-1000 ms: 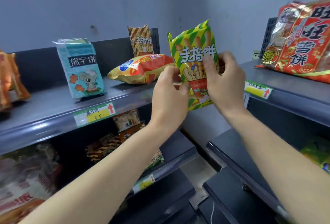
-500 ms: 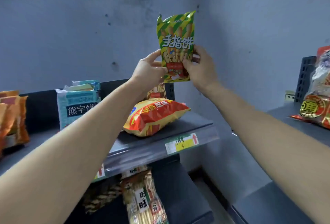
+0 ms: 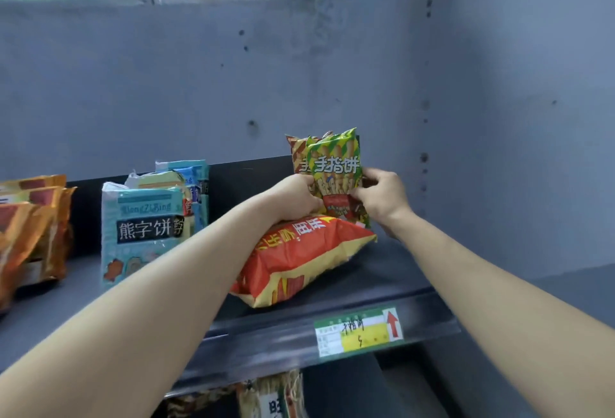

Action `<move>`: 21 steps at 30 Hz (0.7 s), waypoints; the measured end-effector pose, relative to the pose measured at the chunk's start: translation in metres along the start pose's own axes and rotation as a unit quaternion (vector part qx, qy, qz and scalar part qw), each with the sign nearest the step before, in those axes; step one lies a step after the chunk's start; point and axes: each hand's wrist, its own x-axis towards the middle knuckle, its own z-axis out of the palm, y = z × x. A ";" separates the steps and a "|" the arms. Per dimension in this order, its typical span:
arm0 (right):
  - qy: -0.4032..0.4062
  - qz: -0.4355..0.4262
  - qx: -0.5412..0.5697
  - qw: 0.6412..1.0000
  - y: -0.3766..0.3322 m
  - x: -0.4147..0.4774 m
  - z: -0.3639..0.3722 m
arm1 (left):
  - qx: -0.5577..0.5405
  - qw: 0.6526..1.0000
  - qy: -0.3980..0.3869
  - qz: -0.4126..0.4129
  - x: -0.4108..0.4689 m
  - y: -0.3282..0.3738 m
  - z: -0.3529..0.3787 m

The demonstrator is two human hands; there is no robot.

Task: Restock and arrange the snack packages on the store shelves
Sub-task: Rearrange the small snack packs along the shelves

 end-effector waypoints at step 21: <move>-0.040 0.025 -0.111 0.993 0.002 0.012 0.015 | -0.045 0.997 0.047 -0.053 -0.007 -0.007 -0.008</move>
